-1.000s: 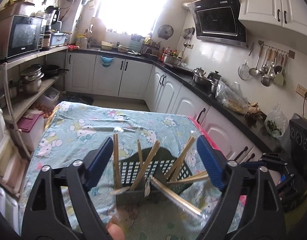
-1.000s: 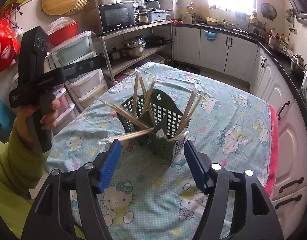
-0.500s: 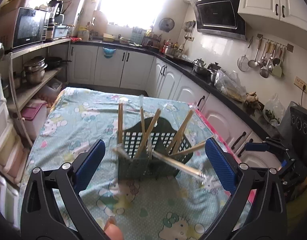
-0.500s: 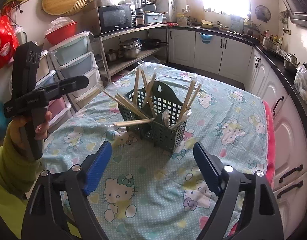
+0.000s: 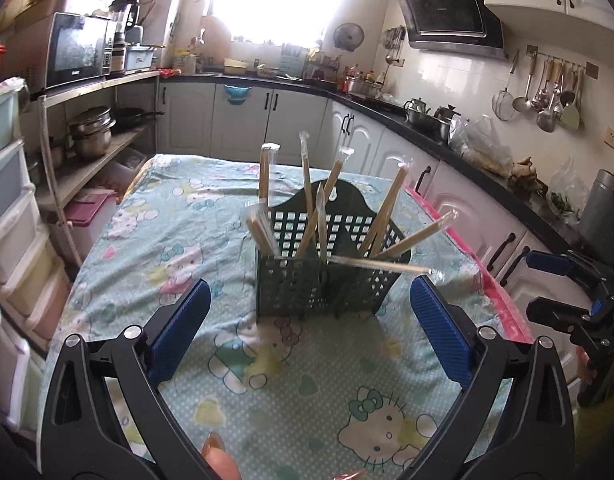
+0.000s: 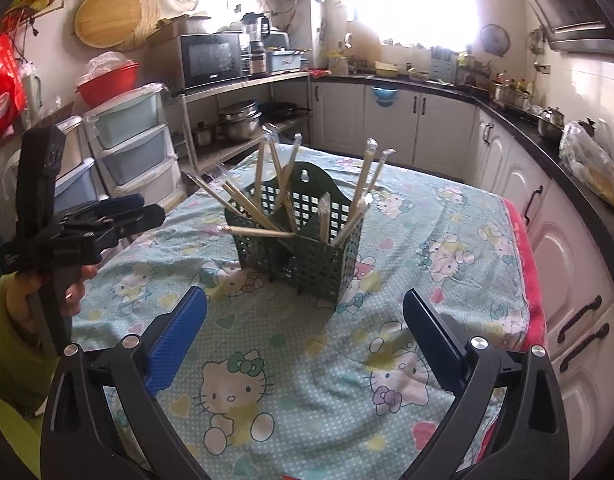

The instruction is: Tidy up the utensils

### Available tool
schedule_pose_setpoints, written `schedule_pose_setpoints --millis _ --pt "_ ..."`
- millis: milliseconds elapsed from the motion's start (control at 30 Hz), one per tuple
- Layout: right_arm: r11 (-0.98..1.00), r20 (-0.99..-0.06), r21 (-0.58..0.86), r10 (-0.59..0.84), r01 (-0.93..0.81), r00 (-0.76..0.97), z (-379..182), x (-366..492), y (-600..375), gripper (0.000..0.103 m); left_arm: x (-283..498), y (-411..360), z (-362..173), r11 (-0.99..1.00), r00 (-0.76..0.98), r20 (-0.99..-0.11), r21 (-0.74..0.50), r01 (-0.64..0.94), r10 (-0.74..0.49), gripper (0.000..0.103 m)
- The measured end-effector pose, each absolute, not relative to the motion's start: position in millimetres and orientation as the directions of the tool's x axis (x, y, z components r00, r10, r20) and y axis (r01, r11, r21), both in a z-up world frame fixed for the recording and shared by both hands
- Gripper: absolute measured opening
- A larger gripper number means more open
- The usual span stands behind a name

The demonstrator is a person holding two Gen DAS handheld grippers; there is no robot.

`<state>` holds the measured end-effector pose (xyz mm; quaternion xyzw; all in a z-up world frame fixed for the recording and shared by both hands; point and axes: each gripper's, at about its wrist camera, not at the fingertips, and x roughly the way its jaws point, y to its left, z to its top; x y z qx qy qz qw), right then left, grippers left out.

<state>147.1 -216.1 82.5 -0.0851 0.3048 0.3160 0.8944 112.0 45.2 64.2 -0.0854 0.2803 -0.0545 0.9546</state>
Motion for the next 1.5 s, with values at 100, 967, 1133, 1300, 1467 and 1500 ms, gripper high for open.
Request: schedule_pose_setpoints --millis 100,967,1133,1300,1467,1500 --pt "0.803 -0.585 0.046 0.504 -0.594 0.635 74 142 -217 0.096 107 41 56 0.983 0.842 -0.524 -0.177 0.038 -0.127 0.092" --pt "0.923 -0.357 0.058 0.375 -0.381 0.856 14 84 -236 0.096 73 33 -4 0.987 0.882 -0.468 -0.161 -0.027 -0.052 0.092" --pt "0.931 -0.333 0.079 0.361 -0.356 0.871 -1 74 -234 0.096 69 29 -15 0.987 0.883 -0.466 -0.157 -0.022 -0.055 0.092" --pt "0.941 -0.3 0.11 0.337 -0.319 0.892 -22 62 -230 0.096 63 27 -24 0.988 0.897 -0.439 -0.155 -0.017 -0.054 0.092" --pt "0.952 -0.278 0.058 0.304 -0.3 0.911 -33 59 -223 0.096 60 22 -32 0.989 0.901 -0.429 -0.145 -0.001 -0.062 0.092" --pt "0.954 -0.276 0.052 0.299 -0.297 0.913 -35 59 -223 0.096 61 21 -33 0.99 0.9 -0.432 -0.138 -0.006 -0.055 0.092"
